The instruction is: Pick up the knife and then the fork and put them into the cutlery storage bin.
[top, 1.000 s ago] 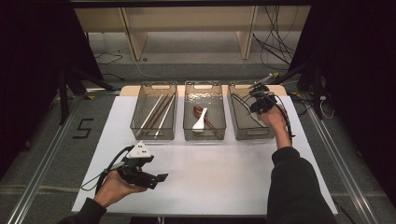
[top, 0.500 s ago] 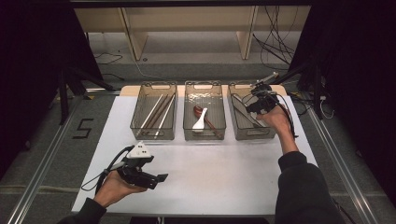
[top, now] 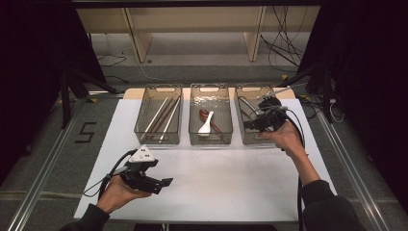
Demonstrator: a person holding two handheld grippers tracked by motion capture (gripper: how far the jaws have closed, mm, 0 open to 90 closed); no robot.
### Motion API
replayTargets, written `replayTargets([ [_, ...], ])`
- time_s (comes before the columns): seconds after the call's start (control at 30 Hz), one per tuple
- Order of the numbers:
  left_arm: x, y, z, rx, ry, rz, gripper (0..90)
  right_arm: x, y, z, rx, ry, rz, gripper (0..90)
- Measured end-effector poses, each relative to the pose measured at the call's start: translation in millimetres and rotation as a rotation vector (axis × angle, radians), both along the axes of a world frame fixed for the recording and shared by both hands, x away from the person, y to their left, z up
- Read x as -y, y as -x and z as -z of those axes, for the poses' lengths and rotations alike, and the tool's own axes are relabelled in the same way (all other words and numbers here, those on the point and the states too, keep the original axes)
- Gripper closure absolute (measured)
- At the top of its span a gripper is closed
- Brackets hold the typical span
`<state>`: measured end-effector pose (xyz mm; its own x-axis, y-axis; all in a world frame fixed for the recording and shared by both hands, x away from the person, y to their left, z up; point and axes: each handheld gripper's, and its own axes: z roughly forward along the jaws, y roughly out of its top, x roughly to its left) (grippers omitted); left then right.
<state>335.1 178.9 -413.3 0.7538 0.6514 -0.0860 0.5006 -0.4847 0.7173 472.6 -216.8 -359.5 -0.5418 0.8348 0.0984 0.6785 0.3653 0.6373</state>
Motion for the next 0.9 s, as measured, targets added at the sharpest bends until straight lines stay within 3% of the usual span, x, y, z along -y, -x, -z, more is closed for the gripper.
replayTargets([
  [0.23, -0.4, -0.2, -0.5, 0.004, 0.011, -0.006, 15.3, -3.2, 32.5, 5.6, 0.046, -0.078, -0.035, 30.8],
  [0.4, -0.5, -0.8, -0.6, 0.003, 0.026, -0.013, 15.2, -0.8, 49.6, 12.6, 0.065, -0.122, -0.029, 30.1],
  [0.77, -1.4, -1.4, -1.0, 0.007, 0.045, -0.018, 15.2, -3.2, 72.2, 19.9, 0.089, -0.211, -0.049, 27.4],
  [0.9, -1.3, -1.8, -0.9, 0.005, 0.053, -0.018, 15.2, -5.0, 81.1, 23.5, 0.1, -0.21, -0.059, 25.6],
])
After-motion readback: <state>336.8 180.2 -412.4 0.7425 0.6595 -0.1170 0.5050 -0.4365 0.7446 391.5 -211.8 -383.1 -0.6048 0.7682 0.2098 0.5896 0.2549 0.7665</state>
